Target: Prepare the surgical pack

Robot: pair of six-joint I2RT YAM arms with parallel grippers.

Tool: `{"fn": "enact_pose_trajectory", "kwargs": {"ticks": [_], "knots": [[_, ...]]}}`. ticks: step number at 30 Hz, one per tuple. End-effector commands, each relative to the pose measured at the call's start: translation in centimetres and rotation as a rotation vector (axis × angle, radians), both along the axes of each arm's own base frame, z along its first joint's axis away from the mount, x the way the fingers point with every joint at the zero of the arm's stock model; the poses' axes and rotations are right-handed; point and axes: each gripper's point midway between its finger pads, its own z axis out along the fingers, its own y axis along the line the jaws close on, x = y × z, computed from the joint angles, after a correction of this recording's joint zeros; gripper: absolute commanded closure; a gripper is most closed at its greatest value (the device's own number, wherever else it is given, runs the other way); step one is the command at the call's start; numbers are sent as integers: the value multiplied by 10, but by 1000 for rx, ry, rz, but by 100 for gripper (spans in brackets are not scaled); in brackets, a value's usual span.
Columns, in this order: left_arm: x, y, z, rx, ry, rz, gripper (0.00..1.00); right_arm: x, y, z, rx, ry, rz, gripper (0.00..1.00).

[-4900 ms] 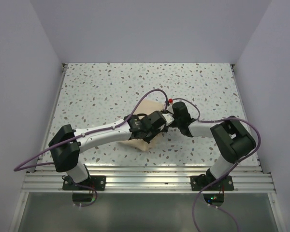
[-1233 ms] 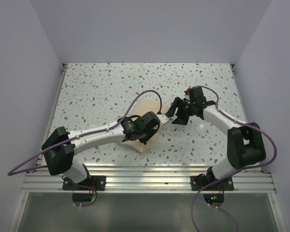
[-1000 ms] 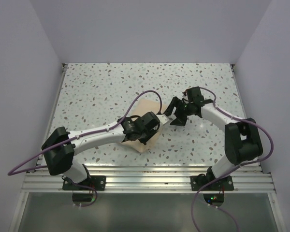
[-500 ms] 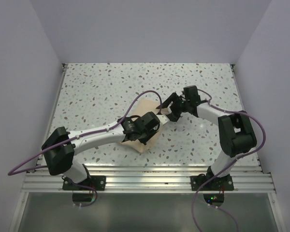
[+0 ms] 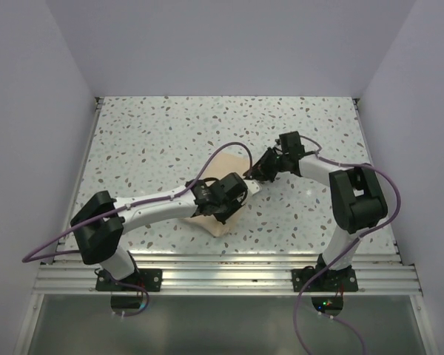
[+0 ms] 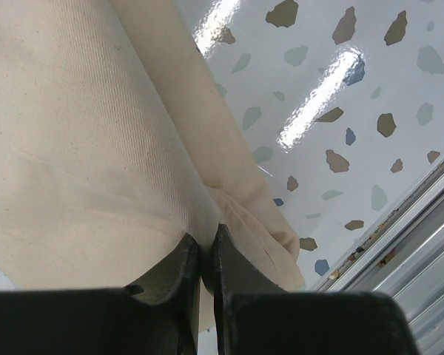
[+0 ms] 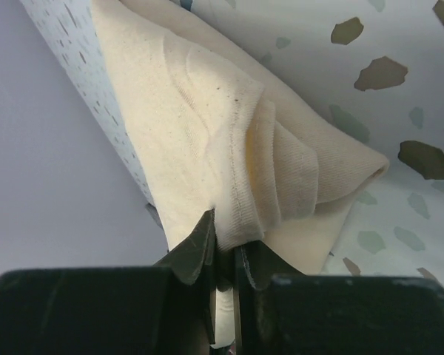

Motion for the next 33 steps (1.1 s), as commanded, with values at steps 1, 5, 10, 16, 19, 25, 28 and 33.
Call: {"fn": "enact_pose_trajectory", "kwargs": {"ticks": [1, 5, 10, 16, 19, 25, 28, 33], "knots": [[-30, 9, -26, 64, 127, -80, 100, 21, -25, -4, -90, -128, 67, 98], [-51, 12, -42, 72, 233, -102, 100, 9, -23, -13, -57, -118, 160, 97], [-44, 2, -14, -55, 173, -48, 64, -12, -26, -13, -58, -107, 191, 90], [-16, -11, 78, -386, 20, 27, 45, -40, -30, 12, -55, -76, 249, 46], [11, -3, 112, -530, -13, 110, 47, -49, -36, 40, -89, -102, 284, 32], [51, -24, 112, -605, 98, 136, 73, -31, -30, 88, -73, -233, 318, 35], [47, -47, 91, -622, 210, 73, 90, -8, -12, 104, 35, -291, 298, 61], [37, -52, 54, -610, 302, 63, 100, 2, 26, 96, 173, -233, 317, 93]]}}
